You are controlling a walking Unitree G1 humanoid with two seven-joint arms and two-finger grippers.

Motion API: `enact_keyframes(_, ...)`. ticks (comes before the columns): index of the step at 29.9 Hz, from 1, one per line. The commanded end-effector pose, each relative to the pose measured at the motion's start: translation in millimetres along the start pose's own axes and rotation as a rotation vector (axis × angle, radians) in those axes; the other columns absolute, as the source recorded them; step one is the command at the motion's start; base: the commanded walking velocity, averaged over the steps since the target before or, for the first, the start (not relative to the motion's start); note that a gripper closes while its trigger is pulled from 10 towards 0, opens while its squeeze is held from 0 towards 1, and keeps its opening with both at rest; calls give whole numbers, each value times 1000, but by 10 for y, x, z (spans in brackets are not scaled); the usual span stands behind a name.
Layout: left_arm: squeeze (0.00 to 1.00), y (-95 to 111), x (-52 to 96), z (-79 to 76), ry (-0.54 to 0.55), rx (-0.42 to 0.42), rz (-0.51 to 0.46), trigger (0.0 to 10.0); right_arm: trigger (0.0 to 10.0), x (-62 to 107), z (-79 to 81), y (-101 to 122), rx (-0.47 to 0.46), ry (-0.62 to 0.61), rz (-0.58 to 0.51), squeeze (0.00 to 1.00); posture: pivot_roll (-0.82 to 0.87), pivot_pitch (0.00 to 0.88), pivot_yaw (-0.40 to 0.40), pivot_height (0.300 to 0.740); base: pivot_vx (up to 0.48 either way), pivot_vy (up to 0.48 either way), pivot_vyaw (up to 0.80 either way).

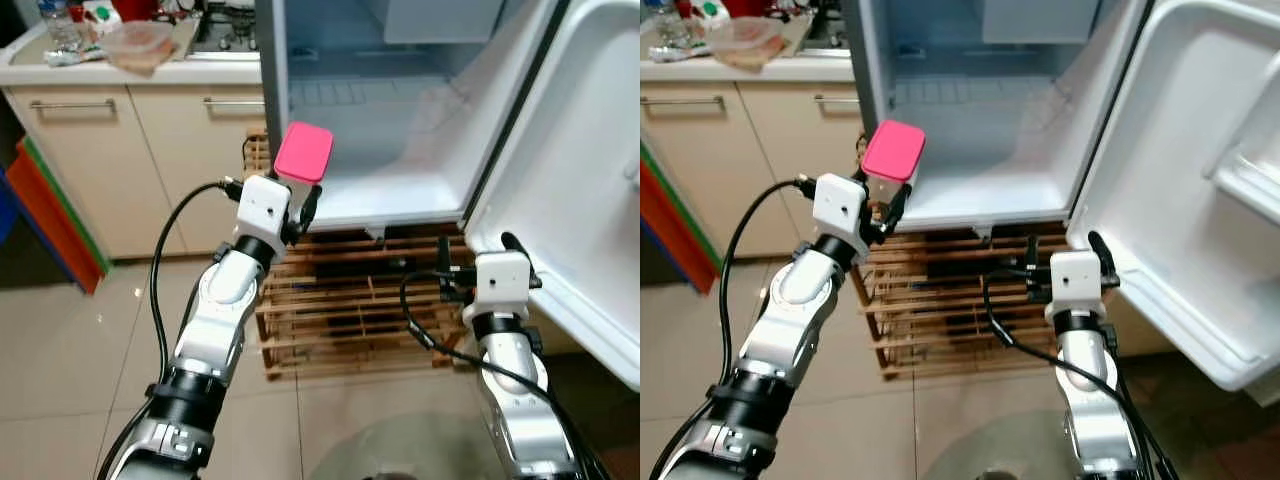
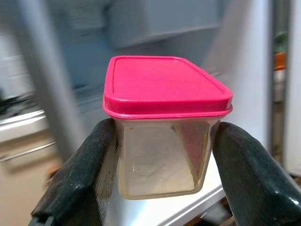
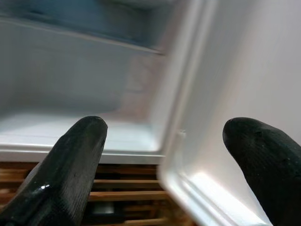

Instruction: Restocking fridge

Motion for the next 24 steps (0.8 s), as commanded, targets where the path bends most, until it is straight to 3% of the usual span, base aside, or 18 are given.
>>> enact_keyframes(1,0,74,-52,-91,-40,-9,-26,10000,10000,-5,-29,-8,12,-6,2,0,-128,0,4,740,390,-274,0)
enact_keyframes(7,0,107,-81,-126,-38,20,-31,10000,10000,4,-25,-32,22,-1,19,0,-126,0,2,740,66,-45,-67)
enact_keyframes(12,0,101,-131,-56,-10,46,-19,10000,10000,31,-13,-42,18,5,21,0,-134,0,5,732,0,0,-481)
enact_keyframes(24,0,4,-328,89,48,82,52,10000,10000,59,-14,-33,14,5,16,0,-148,0,3,727,0,0,0)
Point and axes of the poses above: a point about 5 cm out from each wrist's last joint towards the gripper, its own x axis pointing back from the gripper into the wrist, its own y axis along the axis of the wrist's last joint, z = x × y, the point moved 4 cm from there along -x, pointing out of the wrist towards the gripper, and after that the axes turned 6 degrees about -x, right-handed, at the moved point
